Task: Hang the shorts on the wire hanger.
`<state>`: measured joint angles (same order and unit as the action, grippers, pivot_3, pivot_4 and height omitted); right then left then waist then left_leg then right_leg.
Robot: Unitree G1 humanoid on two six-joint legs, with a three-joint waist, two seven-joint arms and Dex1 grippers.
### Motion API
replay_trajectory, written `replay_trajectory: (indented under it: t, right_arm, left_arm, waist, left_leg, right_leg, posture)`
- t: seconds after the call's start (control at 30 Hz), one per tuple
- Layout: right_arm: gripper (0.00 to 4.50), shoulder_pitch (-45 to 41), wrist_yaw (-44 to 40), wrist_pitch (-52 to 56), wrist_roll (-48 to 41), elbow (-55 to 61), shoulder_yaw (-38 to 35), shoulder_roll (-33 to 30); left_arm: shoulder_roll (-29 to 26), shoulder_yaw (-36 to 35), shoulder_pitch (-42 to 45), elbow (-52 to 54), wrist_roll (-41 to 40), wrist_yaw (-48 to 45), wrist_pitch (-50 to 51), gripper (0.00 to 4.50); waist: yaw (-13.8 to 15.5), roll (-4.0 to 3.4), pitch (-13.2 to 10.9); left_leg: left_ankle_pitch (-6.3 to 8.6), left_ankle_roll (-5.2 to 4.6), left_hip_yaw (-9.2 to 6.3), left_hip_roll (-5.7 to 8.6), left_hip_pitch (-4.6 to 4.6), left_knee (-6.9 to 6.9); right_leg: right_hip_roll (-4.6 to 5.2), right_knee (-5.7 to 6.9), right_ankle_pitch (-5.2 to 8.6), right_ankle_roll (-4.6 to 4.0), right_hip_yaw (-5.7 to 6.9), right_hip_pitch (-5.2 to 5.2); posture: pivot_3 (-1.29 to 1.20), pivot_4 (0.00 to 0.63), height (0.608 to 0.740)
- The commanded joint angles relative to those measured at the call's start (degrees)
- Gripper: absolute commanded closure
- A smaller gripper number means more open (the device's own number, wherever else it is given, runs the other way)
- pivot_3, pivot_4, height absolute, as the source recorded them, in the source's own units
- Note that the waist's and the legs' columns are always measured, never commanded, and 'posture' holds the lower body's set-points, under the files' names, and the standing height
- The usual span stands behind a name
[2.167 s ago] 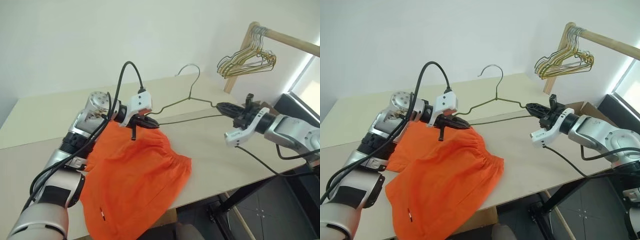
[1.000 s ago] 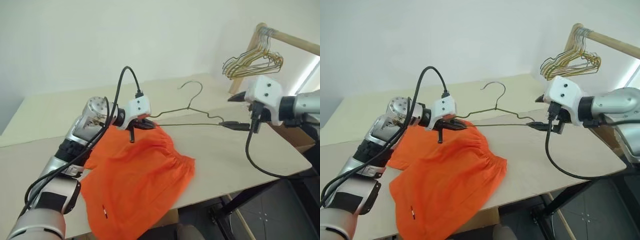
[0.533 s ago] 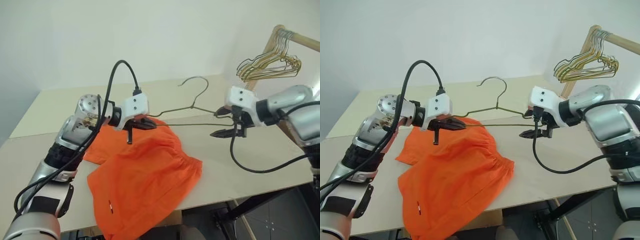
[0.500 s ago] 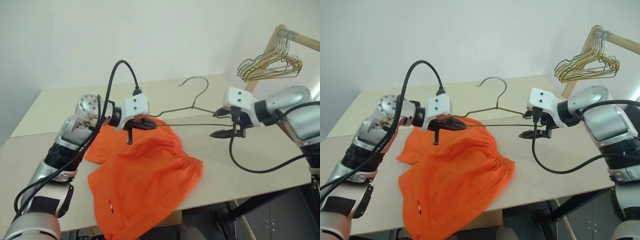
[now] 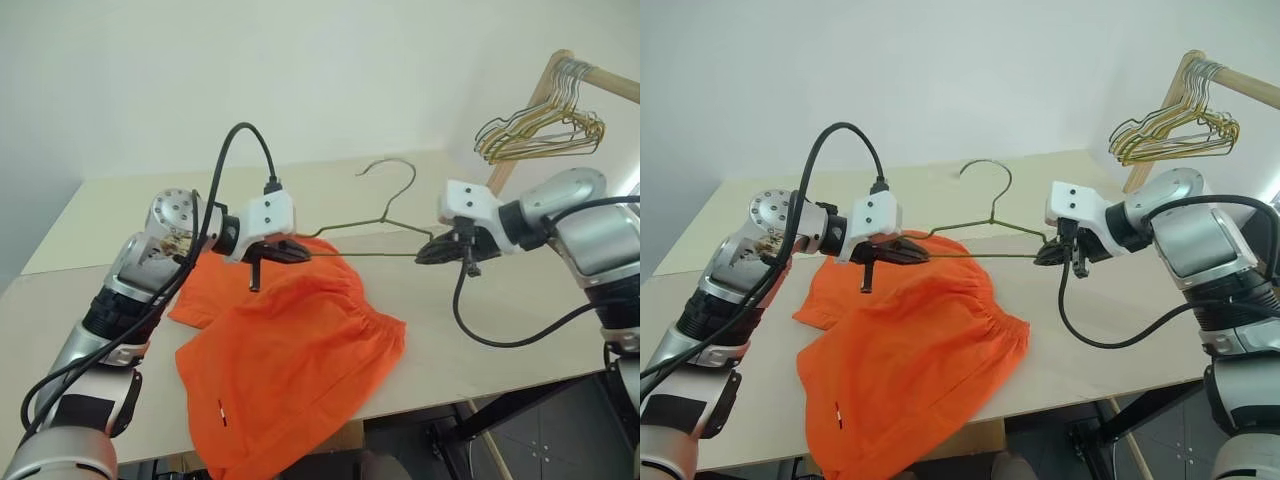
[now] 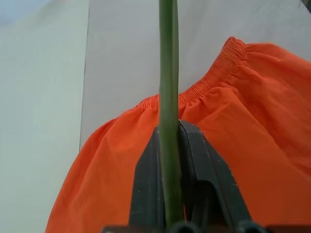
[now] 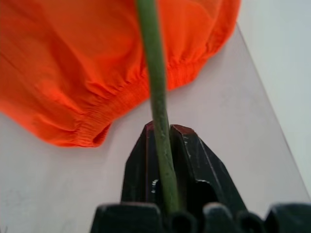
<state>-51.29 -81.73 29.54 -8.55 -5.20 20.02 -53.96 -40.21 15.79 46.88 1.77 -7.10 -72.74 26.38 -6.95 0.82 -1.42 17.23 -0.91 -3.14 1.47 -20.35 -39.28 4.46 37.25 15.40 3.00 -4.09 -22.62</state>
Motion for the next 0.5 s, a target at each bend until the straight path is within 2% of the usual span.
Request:
replay_trajectory:
  t: [0.03,0.17,0.23,0.27,0.4,0.5]
  right_arm:
    - [4.47,-0.29,-0.94,0.29,-0.26,1.35,-1.88,-0.27]
    - [4.47,1.91,-1.67,2.55,-2.31,4.6,-3.57,-1.07]
    - [4.5,3.16,-1.83,4.1,-3.42,6.3,-4.48,-1.69]
    - [4.5,3.63,-1.92,4.88,-3.96,6.93,-4.86,-1.99]
    - [4.5,9.15,0.8,13.08,-8.45,12.66,-9.65,-3.93]
    - [4.5,16.39,3.94,20.46,-12.73,18.06,-15.39,-5.82]
  left_arm:
    - [-0.26,-0.96,0.13,1.2,-1.12,-0.57,-0.89,4.5]
    - [-0.4,-2.29,-0.68,0.07,-2.63,-2.14,-2.78,4.5]
    - [0.2,-3.92,-1.09,-1.48,-5.13,-4.55,-6.7,3.94]
    - [0.69,-5.01,-1.1,-2.51,-6.82,-5.9,-8.37,3.82]
    - [0.79,-8.26,-0.16,-9.11,-7.41,-4.56,-11.69,2.61]
    - [-1.3,-10.86,0.17,-13.54,-7.1,-3.94,-12.72,1.62]
  waist:
    - [0.02,0.0,0.0]
    - [0.09,0.0,0.0]
    - [0.13,0.0,0.0]
    - [0.14,0.0,0.0]
    - [0.36,0.0,0.0]
    - [0.88,0.0,0.0]
  left_leg:
    - [0.0,0.0,0.0,0.01,0.0,0.0]
    - [0.0,0.0,0.0,0.01,0.0,-0.02]
    - [0.0,0.0,0.0,-0.01,0.0,-0.02]
    - [0.0,0.0,-0.01,0.0,0.0,-0.02]
    - [0.0,0.0,-0.01,0.0,0.0,-0.04]
    - [0.0,0.0,-0.02,-0.01,-0.01,-0.04]
  right_leg:
    - [0.02,0.01,0.0,0.0,0.0,0.0]
    - [0.02,0.02,0.0,0.0,0.0,0.0]
    - [0.01,0.01,0.0,0.0,0.01,0.0]
    - [0.02,0.01,0.0,0.0,0.01,-0.01]
    - [0.05,0.0,0.0,0.0,0.01,0.0]
    - [0.04,-0.01,0.0,0.0,0.04,0.0]
  posture:
    - [-0.09,0.0,0.74]
    - [-0.09,0.0,0.74]
    - [-0.09,0.0,0.74]
    - [-0.09,0.0,0.74]
    - [-0.1,0.0,0.74]
    - [-0.11,0.0,0.74]
